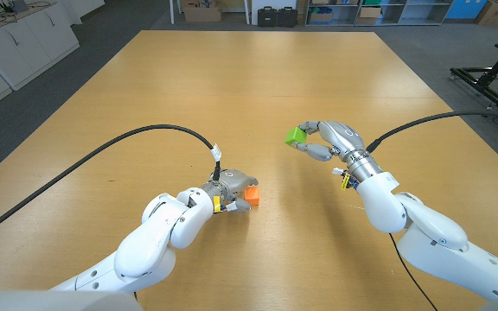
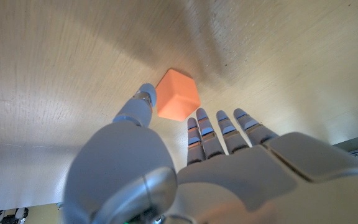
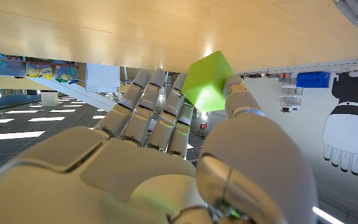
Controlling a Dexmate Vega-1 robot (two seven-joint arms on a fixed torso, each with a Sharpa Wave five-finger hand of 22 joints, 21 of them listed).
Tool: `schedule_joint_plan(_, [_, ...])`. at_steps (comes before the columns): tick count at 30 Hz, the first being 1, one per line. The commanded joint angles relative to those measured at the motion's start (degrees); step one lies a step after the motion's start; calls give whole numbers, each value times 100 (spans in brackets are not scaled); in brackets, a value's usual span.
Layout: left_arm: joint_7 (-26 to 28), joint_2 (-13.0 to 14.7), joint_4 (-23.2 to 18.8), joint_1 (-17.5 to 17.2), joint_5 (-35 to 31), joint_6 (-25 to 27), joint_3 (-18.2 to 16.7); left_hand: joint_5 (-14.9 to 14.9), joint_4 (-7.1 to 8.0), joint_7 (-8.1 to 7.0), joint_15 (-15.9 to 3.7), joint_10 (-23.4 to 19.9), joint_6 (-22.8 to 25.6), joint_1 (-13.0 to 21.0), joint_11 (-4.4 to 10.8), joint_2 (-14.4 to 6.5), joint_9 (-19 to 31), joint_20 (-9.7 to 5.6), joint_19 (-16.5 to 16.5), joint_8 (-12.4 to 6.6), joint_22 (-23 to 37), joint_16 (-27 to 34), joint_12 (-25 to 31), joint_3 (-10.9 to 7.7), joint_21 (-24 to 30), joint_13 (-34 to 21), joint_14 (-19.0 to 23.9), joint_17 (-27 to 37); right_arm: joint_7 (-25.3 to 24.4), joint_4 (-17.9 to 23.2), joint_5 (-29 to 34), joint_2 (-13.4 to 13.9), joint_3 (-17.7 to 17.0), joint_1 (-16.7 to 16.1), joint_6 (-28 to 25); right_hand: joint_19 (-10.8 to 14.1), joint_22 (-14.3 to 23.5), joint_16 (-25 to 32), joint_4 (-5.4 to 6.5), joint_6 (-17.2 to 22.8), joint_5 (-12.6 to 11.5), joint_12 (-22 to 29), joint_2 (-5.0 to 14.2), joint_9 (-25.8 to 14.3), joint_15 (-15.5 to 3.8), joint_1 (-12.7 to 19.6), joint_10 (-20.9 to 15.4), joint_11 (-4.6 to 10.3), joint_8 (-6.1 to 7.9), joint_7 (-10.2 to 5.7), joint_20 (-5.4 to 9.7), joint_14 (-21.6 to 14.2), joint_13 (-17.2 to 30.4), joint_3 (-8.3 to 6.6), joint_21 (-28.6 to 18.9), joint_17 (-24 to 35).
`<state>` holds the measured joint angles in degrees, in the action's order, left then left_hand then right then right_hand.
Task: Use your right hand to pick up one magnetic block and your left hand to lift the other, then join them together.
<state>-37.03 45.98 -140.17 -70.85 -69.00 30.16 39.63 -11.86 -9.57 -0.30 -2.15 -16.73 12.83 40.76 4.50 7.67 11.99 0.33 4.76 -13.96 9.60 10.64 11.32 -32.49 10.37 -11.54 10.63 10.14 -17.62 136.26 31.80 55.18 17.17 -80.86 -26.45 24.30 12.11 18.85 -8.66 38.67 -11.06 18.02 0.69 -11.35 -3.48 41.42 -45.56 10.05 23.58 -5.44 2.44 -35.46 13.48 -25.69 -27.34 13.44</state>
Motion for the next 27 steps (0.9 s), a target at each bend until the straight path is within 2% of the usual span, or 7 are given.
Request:
schedule_joint_plan(1, [-29, -179, 134, -16, -151, -53, -18, 6, 3, 5, -362, -58, 72, -22, 2, -45, 8, 27, 33, -41, 18, 45, 51, 32, 41, -10, 75, 5, 28, -60, -23, -16, 16, 43, 25, 0, 11, -6, 15, 665, -23, 21, 315, -15, -301, 275, -314, 240, 22, -601, 256, -48, 11, -28, -24, 26])
schedule_joint_plan(27, [140, -313, 228, -156, -57, -25, -133, 1, 9, -15, -387, -190, 226, -37, 22, -73, 7, 88, 120, -90, 17, 65, 89, 60, 63, -4, 159, 2, 33, -158, -69, -36, 90, 145, 26, -10, 10, -19, 13, 666, -22, 10, 320, -16, -305, 282, -319, 240, 17, -608, 253, -47, 20, -27, -33, 30])
